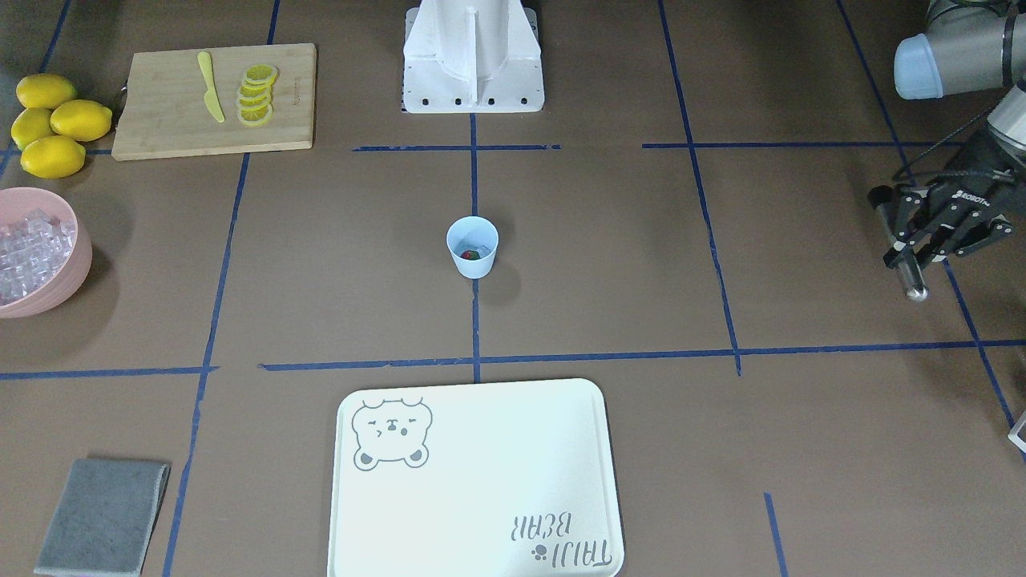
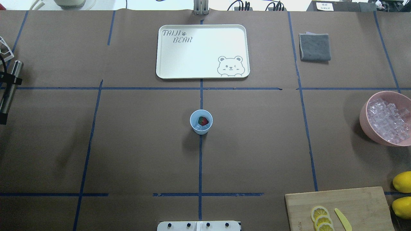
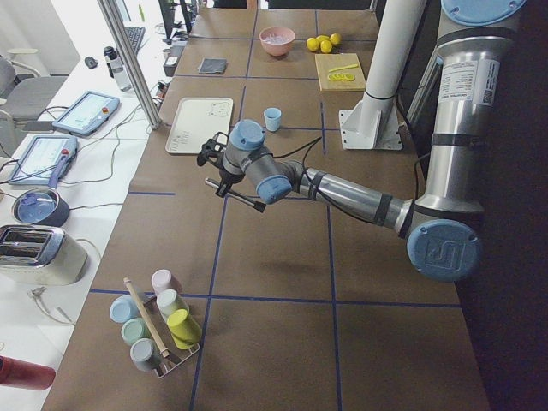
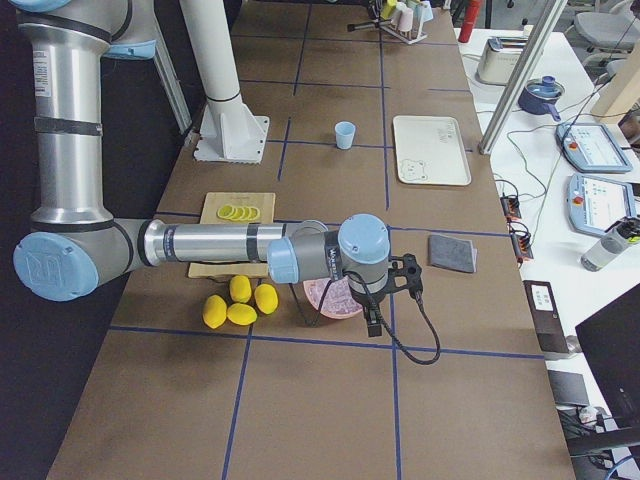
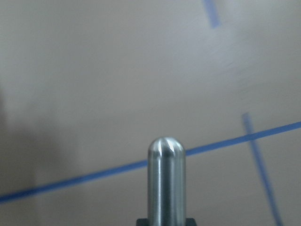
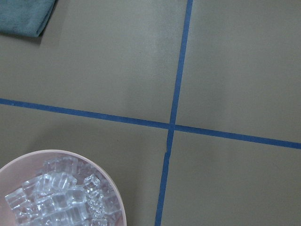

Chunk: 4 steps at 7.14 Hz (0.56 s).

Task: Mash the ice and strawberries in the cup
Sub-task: 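Carry the pestle with the left gripper and lower it into the cup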

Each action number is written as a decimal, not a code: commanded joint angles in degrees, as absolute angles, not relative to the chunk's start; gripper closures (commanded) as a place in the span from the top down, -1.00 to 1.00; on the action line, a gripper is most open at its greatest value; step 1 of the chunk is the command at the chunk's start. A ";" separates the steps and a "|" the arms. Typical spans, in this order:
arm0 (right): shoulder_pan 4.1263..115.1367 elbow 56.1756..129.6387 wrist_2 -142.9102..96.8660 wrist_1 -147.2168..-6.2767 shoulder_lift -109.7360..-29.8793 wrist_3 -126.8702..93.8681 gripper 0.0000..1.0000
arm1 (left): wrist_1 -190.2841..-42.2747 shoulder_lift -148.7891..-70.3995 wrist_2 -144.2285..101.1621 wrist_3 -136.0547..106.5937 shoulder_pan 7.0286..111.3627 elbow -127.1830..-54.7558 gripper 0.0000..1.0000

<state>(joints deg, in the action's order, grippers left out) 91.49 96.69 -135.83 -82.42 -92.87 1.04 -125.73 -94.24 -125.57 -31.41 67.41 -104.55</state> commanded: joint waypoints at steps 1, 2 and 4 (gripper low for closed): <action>91.49 97.12 -135.79 -82.44 -92.90 0.97 1.00 | -129.87 -99.47 -122.02 -31.11 64.45 -106.26 -1.00; 91.49 97.12 -135.79 -82.44 -92.81 0.97 1.00 | -133.47 -100.80 -115.64 -31.81 61.64 -106.52 -1.00; 91.49 97.12 -135.88 -82.44 -92.72 0.97 1.00 | -144.43 -103.70 -112.34 -37.68 60.56 -107.05 -1.00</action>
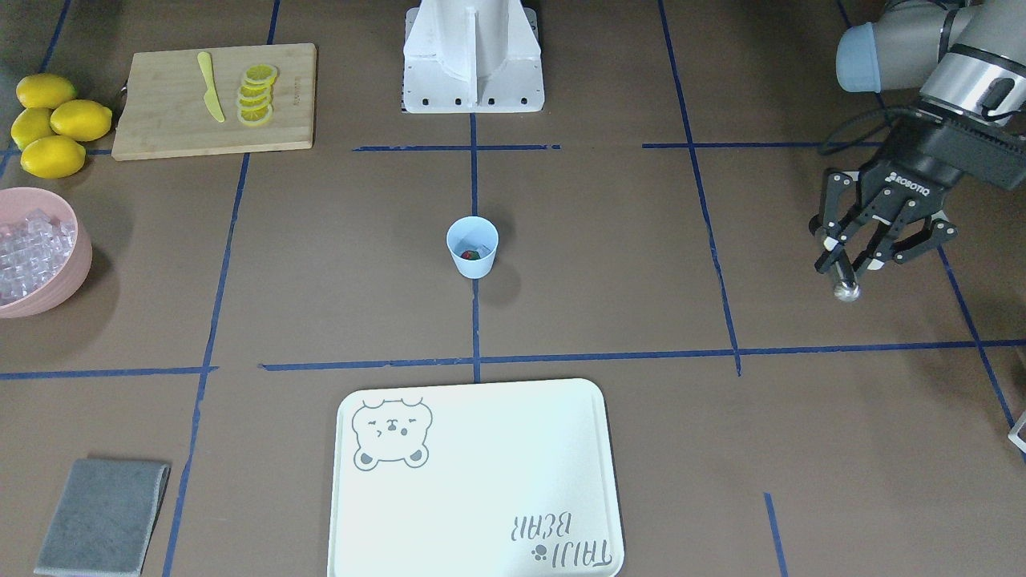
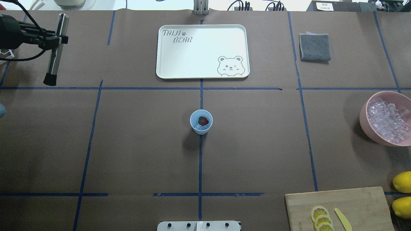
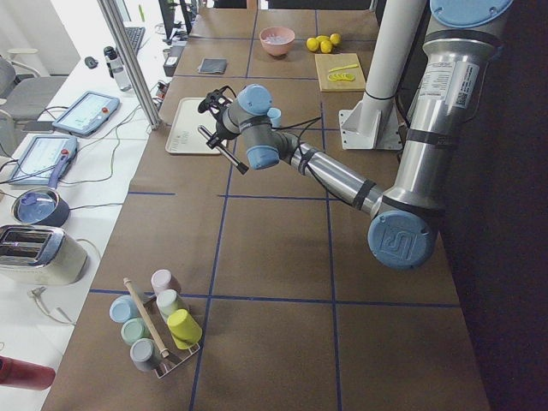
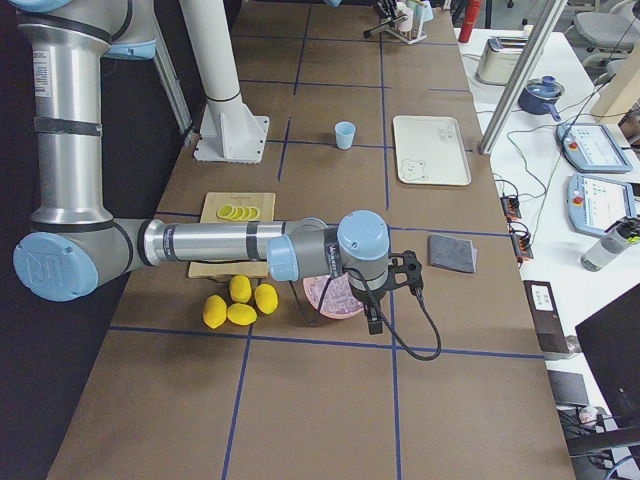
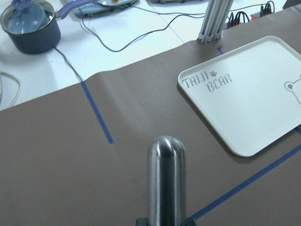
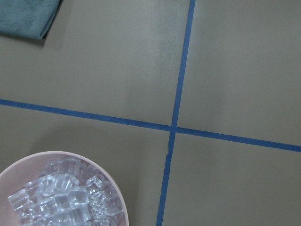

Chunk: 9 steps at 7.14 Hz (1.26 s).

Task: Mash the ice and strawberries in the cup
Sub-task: 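Carry the pestle with the left gripper and lower it into the cup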

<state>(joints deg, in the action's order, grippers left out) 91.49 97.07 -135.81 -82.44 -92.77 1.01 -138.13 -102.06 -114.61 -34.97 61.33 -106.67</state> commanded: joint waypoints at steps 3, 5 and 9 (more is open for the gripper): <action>91.49 97.12 -135.97 -82.44 -92.72 0.97 1.00 | -160.60 -104.42 -100.94 -39.20 55.85 -108.02 -1.00; 91.49 97.47 -135.97 -82.44 -92.81 0.97 1.00 | -167.31 -104.59 -86.03 -38.33 43.57 -107.67 -1.00; 91.49 97.56 -136.14 -82.44 -92.81 0.97 1.00 | -179.33 -113.61 -62.37 -28.15 24.64 -98.15 -1.00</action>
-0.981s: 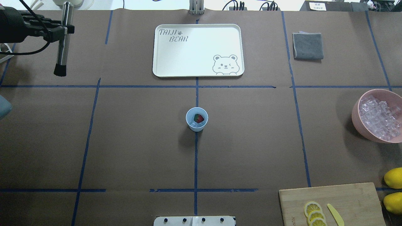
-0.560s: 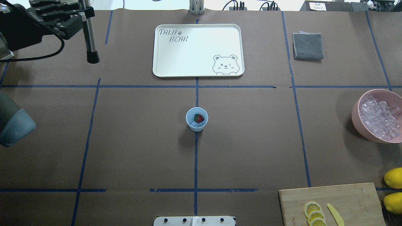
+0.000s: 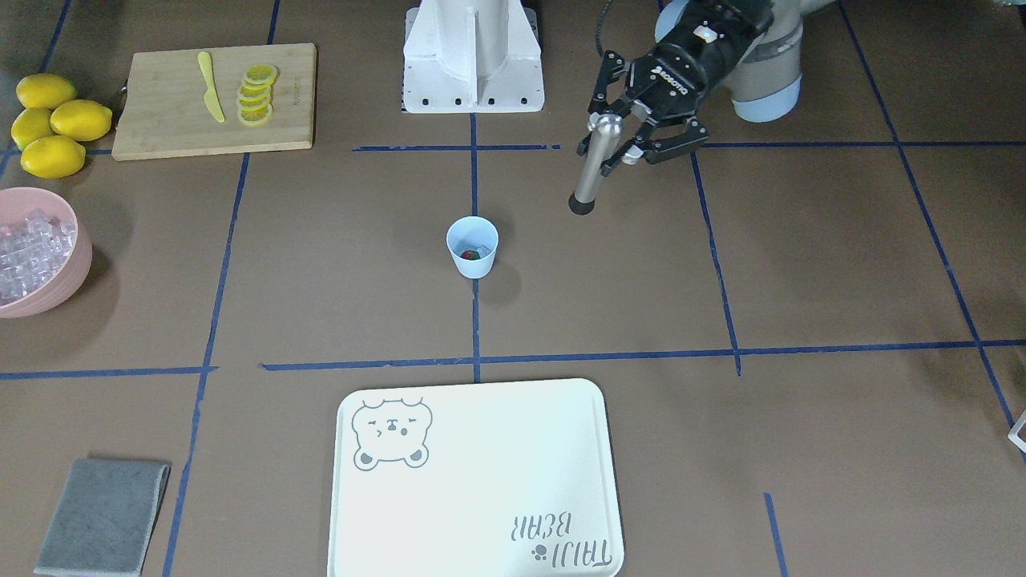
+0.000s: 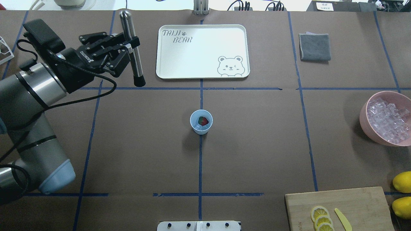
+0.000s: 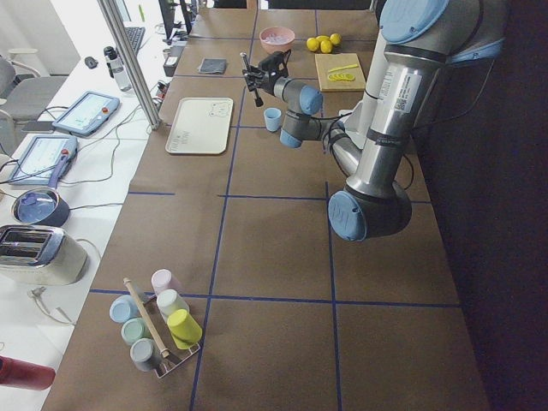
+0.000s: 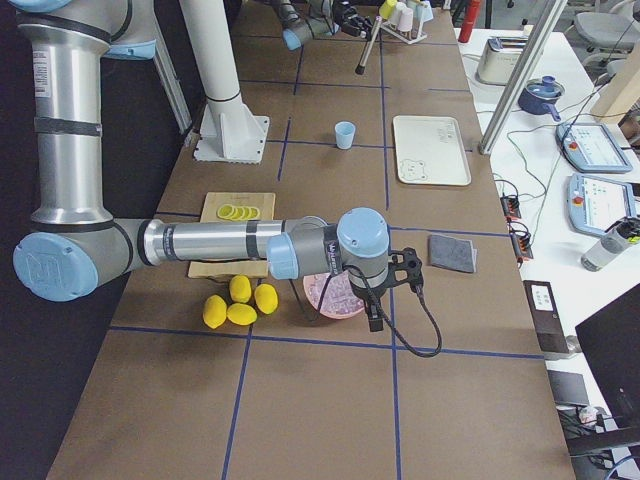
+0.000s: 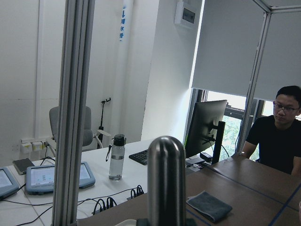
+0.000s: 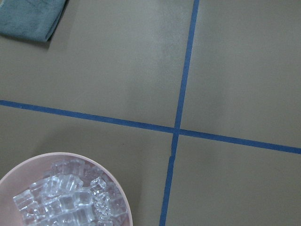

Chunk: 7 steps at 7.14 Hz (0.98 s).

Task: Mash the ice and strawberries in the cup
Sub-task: 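Carry the pestle with the left gripper and lower it into the cup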

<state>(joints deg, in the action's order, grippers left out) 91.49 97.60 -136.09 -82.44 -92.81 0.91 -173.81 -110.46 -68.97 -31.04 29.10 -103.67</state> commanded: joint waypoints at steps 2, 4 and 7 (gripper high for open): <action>91.49 97.56 -135.88 -82.44 -92.81 0.97 1.00 | -185.35 -119.42 -59.69 -25.23 21.63 -88.89 -1.00; 91.49 97.47 -135.88 -82.44 -92.90 0.97 1.00 | -185.01 -122.07 -56.53 -24.35 18.55 -88.43 -1.00; 91.49 97.21 -136.14 -82.53 -92.90 0.88 1.00 | -185.36 -122.52 -55.82 -24.35 16.71 -85.08 -1.00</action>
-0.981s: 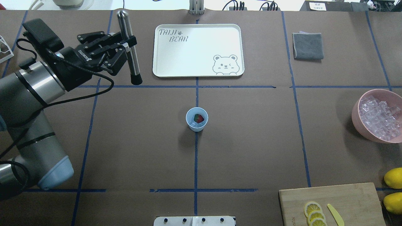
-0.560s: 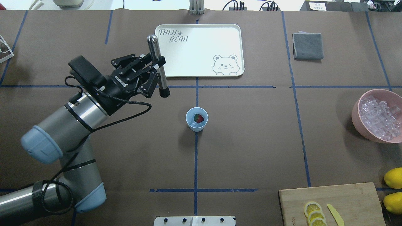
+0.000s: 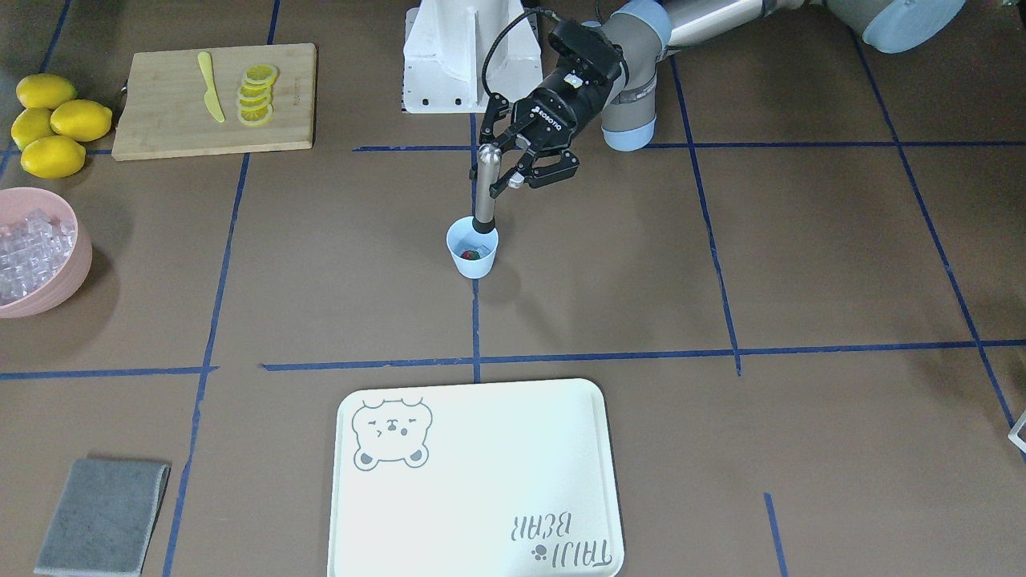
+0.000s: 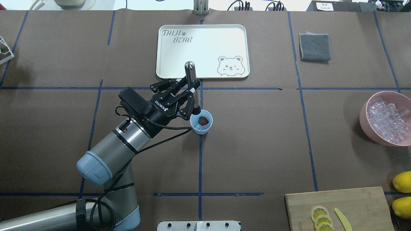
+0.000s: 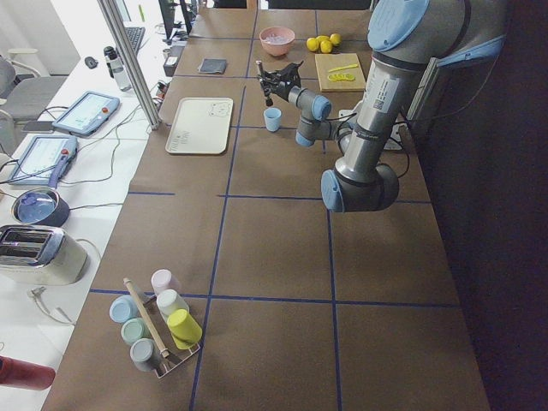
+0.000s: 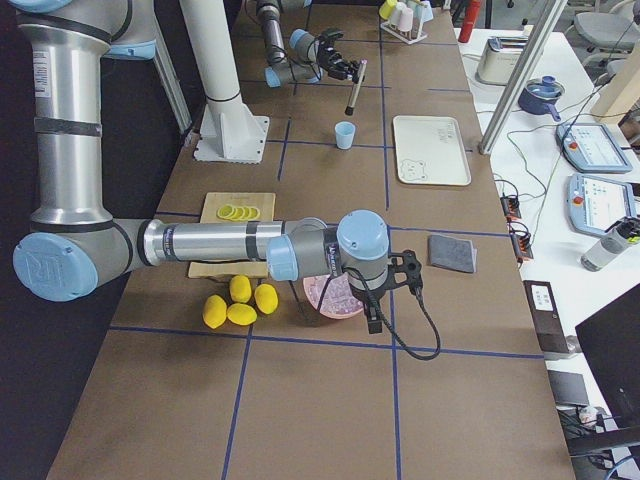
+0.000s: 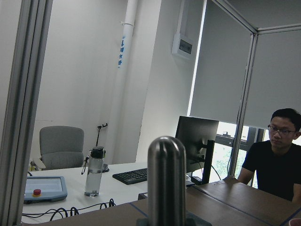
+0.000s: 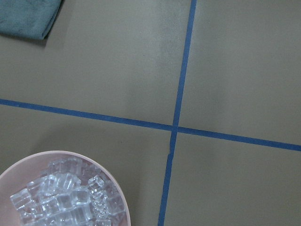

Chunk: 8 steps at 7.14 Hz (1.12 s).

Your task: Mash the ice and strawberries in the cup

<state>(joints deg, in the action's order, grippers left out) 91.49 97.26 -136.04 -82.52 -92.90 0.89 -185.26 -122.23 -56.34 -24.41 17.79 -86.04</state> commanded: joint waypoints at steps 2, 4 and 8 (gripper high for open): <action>91.49 97.03 -135.88 -82.62 -93.51 0.97 1.00 | -185.54 -125.05 -53.09 -24.43 14.77 -81.76 -1.00; 91.49 97.12 -135.97 -82.53 -93.78 0.97 1.00 | -187.12 -125.33 -53.09 -24.52 14.85 -80.16 -1.00; 91.49 97.03 -135.79 -82.53 -93.78 0.97 1.00 | -187.56 -125.77 -53.09 -24.52 14.85 -78.41 -1.00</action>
<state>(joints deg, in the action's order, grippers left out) 91.49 97.06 -135.86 -82.53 -93.77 0.96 -187.49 -125.53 -53.09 -24.52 14.86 -79.31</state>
